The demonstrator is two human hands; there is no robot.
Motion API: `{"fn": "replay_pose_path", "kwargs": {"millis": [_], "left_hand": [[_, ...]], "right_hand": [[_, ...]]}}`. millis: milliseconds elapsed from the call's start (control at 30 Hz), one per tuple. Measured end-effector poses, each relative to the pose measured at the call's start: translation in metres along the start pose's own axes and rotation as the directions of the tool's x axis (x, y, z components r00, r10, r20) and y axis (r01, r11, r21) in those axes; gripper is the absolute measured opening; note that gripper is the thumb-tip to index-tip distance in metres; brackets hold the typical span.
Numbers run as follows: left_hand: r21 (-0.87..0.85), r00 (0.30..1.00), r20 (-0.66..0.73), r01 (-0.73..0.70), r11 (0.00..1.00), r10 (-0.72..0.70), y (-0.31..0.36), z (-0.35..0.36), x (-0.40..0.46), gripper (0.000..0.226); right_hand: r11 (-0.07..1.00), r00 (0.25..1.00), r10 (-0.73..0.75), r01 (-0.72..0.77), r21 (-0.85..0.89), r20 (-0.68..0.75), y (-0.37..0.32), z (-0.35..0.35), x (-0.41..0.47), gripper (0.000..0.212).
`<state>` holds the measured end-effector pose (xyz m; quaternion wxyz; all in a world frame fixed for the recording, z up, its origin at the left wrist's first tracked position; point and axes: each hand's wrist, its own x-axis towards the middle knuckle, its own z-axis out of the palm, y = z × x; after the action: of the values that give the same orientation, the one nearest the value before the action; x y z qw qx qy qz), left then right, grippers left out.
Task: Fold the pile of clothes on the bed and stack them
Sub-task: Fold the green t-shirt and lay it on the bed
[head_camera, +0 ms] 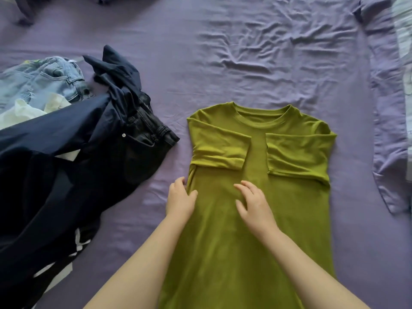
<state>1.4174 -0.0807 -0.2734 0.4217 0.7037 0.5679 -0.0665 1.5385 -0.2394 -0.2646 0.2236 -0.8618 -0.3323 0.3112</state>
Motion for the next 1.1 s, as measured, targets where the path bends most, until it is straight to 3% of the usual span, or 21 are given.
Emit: {"fn": "replay_pose_path", "kwargs": {"millis": [167, 433, 533, 700, 833, 967, 1000, 1100], "left_hand": [[-0.067, 0.983, 0.109, 0.157, 0.985, -0.149, -0.059, 0.0, -0.058, 0.02], [-0.063, 0.914, 0.324, 0.279, 0.958, -0.245, -0.138, -0.008, -0.137, 0.014], [-0.213, 0.931, 0.297, 0.28, 0.936, -0.211, -0.126, -0.013, -0.14, 0.015], [-0.365, 0.978, 0.187, 0.159, 0.917, -0.095, -0.061, -0.013, -0.126, 0.018], [-0.642, 0.935, 0.307, 0.34, 0.688, -0.176, -0.021, -0.01, -0.118, 0.017], [-0.827, 0.916, 0.337, 0.398, 0.398, -0.217, 0.001, -0.007, -0.105, 0.067], [-0.85, 0.914, 0.344, 0.4, 0.343, -0.214, 0.004, -0.008, -0.1, 0.07], [-0.869, 0.902, 0.368, 0.419, 0.261, -0.224, 0.011, -0.014, -0.088, 0.046]], "right_hand": [[0.998, 0.997, 0.008, -0.013, 0.064, 0.076, 0.002, 0.03, -0.071, 0.042], [0.991, 0.98, 0.032, -0.057, 0.122, 0.198, -0.011, 0.063, -0.133, 0.038], [0.987, 0.972, 0.014, -0.051, 0.153, 0.235, -0.017, 0.067, -0.144, 0.039], [0.955, 0.966, -0.011, -0.067, 0.289, 0.26, -0.025, 0.056, -0.158, 0.05], [0.923, 0.975, 0.016, -0.099, 0.371, 0.22, -0.016, 0.041, -0.16, 0.053], [0.943, 0.968, 0.245, -0.253, 0.218, 0.061, 0.013, 0.029, -0.152, 0.03], [0.934, 0.956, 0.289, -0.293, 0.203, 0.051, 0.021, 0.025, -0.149, 0.026], [0.914, 0.932, 0.36, -0.36, 0.186, 0.037, 0.044, 0.014, -0.137, 0.015]]}}
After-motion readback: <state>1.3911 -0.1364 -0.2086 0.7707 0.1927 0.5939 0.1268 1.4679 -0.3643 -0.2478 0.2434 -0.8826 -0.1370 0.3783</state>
